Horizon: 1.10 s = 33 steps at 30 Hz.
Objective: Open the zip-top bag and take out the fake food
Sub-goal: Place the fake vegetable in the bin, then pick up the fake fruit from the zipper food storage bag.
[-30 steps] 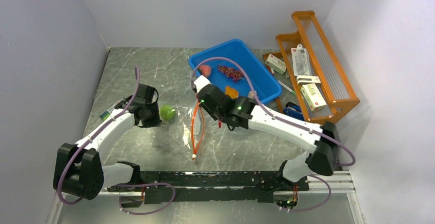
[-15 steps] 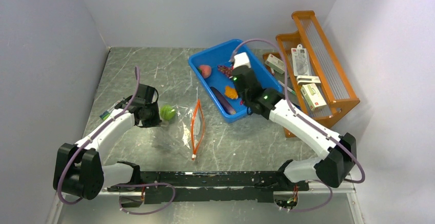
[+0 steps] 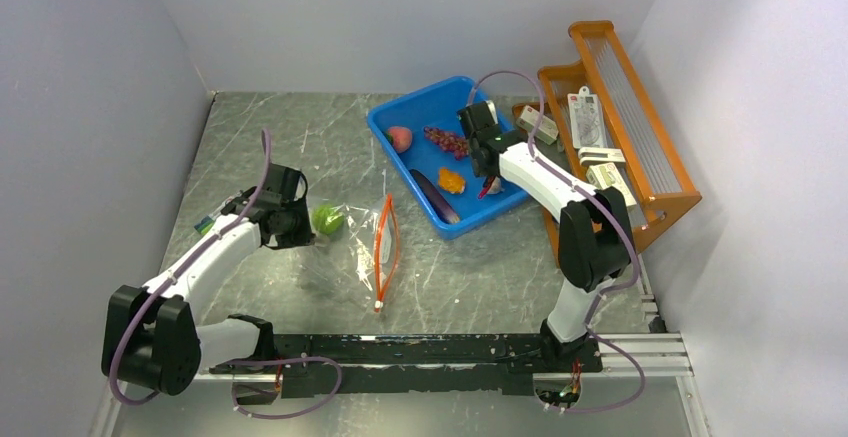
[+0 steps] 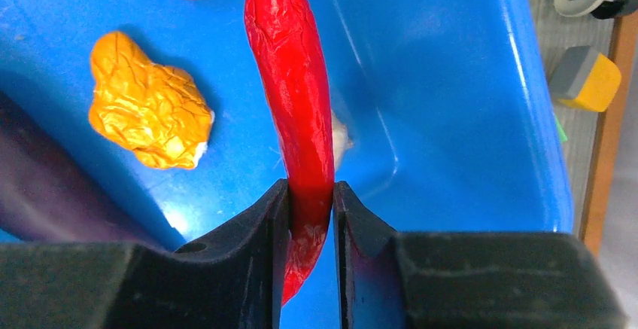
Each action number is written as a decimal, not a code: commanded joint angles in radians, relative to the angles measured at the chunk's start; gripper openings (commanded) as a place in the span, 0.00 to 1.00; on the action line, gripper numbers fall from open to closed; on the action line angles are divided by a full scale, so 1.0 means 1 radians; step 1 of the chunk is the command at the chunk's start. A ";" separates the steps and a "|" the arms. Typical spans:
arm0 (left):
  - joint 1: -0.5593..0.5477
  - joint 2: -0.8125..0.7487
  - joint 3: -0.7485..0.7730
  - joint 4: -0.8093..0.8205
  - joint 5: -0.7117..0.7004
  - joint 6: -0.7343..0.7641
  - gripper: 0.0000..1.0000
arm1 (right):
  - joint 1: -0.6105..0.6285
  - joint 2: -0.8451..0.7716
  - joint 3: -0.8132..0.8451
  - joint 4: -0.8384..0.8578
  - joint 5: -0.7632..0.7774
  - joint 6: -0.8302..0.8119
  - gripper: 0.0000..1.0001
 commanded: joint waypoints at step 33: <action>-0.009 -0.166 0.050 -0.049 -0.181 -0.057 0.72 | 0.605 -0.443 -0.724 0.797 -0.309 0.521 0.26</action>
